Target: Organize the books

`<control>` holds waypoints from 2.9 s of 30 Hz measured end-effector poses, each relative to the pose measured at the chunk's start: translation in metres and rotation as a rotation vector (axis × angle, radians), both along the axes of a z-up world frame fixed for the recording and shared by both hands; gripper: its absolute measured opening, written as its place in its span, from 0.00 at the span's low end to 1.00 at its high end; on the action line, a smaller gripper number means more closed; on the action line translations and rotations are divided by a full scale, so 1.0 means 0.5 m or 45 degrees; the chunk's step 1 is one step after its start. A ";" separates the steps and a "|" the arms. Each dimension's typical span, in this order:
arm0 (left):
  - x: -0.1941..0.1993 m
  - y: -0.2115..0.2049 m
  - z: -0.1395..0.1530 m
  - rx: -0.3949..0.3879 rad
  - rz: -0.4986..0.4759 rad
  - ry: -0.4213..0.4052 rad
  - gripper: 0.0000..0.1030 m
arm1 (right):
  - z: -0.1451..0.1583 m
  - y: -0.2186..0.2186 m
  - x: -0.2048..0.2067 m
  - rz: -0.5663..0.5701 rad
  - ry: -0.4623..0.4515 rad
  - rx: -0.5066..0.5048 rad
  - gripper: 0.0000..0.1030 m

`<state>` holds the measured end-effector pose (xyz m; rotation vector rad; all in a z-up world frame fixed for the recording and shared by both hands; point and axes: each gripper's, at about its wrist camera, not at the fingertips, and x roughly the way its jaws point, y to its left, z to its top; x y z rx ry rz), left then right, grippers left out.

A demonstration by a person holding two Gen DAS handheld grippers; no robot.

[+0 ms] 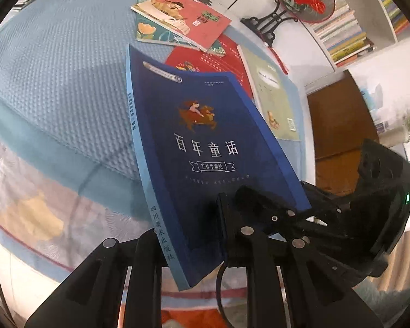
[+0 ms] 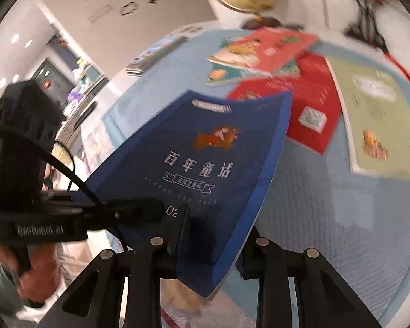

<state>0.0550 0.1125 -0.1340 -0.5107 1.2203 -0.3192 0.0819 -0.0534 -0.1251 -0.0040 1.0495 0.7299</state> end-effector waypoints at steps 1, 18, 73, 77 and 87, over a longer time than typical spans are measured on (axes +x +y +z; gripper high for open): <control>-0.002 0.008 0.011 0.015 0.001 -0.013 0.15 | 0.011 0.012 -0.006 0.030 -0.034 -0.012 0.26; 0.132 0.293 0.111 -0.011 -0.039 -0.129 0.16 | 0.125 0.296 0.136 0.040 -0.155 0.020 0.26; 0.600 1.082 -0.008 0.079 0.454 -0.135 0.26 | 0.011 1.011 0.606 -0.175 0.065 -0.154 0.54; 0.568 1.086 -0.006 0.081 0.466 -0.092 0.26 | 0.010 1.009 0.559 -0.068 0.020 -0.240 0.57; 0.518 0.886 -0.012 0.123 0.239 -0.042 0.26 | -0.049 0.746 0.341 -0.242 0.221 -0.191 0.57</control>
